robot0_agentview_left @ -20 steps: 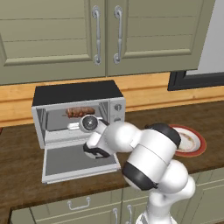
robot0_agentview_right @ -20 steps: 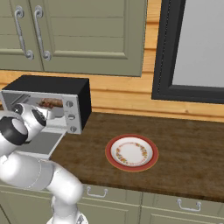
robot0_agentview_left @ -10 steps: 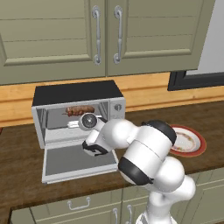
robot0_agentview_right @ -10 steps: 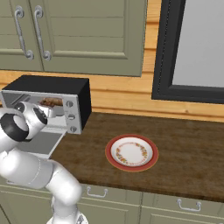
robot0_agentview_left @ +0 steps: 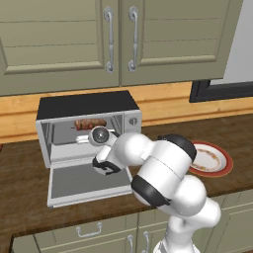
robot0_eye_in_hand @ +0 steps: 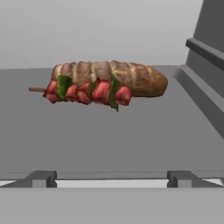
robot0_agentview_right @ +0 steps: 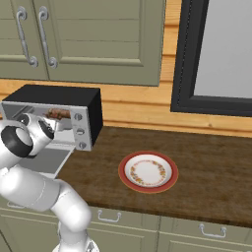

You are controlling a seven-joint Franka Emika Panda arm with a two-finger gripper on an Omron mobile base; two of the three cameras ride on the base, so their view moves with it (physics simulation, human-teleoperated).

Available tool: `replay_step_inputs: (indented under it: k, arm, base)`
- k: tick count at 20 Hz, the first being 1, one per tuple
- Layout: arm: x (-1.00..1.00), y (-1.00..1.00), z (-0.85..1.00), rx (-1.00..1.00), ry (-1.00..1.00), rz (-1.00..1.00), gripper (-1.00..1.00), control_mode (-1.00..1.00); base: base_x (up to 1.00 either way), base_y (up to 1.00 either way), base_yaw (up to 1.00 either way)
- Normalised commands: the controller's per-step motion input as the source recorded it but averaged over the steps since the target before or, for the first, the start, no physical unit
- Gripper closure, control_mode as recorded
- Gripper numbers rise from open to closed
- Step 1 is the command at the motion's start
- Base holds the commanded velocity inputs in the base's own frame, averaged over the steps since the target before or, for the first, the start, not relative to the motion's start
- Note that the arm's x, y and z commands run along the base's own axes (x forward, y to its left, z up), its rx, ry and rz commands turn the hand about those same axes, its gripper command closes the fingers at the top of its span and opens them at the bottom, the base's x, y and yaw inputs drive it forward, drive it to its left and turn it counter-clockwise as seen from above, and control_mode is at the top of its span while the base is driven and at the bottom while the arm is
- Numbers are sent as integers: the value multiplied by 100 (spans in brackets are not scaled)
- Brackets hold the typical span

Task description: Pick up the kebab skewer and baguette bread, and place them inside the toaster oven. Close the toaster oven door and start by setting the timer.

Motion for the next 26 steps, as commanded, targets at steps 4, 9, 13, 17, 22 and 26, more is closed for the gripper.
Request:
replay_step_inputs:
  k: [4, 9, 13, 17, 22, 26]
  arm:
    - [8, 0, 0, 0, 0, 0, -100, -100]
    - [-37, 0, 0, 0, 0, 0, -100, -100]
    - [-82, 0, 0, 0, 0, 0, -100, -100]
    - [-74, 0, 6, 0, 0, 0, -100, -100]
    - [-75, 0, 14, 0, 0, 0, -100, -100]
    - [-58, 0, 26, 0, 0, 0, -100, -100]
  base:
    - [0, 0, 0]
    - [0, 0, 0]
    - [0, 0, 0]
    - [0, 0, 0]
    - [0, 0, 0]
    - [0, 0, 0]
